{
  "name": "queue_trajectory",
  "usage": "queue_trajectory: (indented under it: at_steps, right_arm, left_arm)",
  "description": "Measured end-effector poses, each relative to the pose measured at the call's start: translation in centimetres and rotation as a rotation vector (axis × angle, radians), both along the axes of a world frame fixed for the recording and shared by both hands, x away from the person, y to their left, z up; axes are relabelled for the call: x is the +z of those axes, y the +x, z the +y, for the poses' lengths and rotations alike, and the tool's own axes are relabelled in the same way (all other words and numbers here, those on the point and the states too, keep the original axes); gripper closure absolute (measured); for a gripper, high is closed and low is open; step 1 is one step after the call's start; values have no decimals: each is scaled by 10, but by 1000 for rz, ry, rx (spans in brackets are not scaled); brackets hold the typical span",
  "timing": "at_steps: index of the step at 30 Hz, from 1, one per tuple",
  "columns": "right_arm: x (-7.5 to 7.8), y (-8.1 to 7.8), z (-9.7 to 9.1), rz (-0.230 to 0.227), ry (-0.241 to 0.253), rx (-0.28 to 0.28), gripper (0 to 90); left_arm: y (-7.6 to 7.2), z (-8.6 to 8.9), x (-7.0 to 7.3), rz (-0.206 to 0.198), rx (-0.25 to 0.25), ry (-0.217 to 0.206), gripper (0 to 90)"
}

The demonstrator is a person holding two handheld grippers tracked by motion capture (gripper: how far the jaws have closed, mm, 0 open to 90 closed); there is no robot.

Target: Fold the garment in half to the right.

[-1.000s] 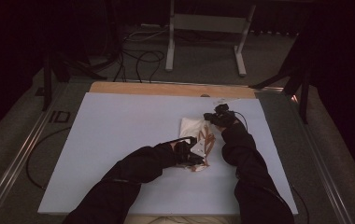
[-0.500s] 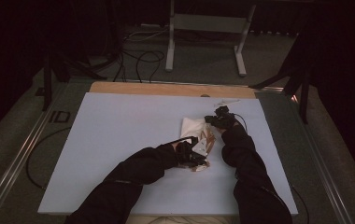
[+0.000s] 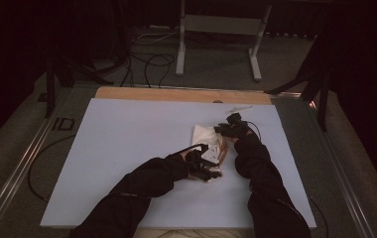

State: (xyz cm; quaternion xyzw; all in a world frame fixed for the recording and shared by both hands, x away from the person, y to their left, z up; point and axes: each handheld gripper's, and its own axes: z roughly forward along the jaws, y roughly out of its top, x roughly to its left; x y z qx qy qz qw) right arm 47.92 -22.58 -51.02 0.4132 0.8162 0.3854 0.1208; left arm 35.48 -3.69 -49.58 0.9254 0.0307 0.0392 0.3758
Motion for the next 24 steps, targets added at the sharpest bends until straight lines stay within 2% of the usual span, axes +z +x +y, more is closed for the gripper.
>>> queue_trajectory:
  at_steps: [5, 9, 12, 14, 15, 21, 24]
  right_arm:
    - [13, -3, 2, -18, 15, 16, 515]
    - [23, -7, 6, -20, 22, 36, 469]
    - [30, -12, 8, -20, 23, 53, 446]
    - [33, -15, 8, -30, 19, 58, 445]
    - [35, -17, 8, -29, 25, 66, 443]
    - [42, -23, 4, -44, 21, 59, 448]
    - [42, -26, 0, -50, 14, 60, 474]
  left_arm:
    - [-3, 7, 8, -9, 27, -25, 463]
    - [-5, 13, 16, 11, 55, -59, 385]
    - [-5, 19, 20, 20, 69, -66, 310]
    - [-5, 25, 22, 41, 74, -76, 259]
    - [-5, 26, 23, 44, 73, -81, 184]
    - [-7, 41, 28, 45, 109, -105, 19]
    - [-12, 50, 31, 40, 123, -123, 2]
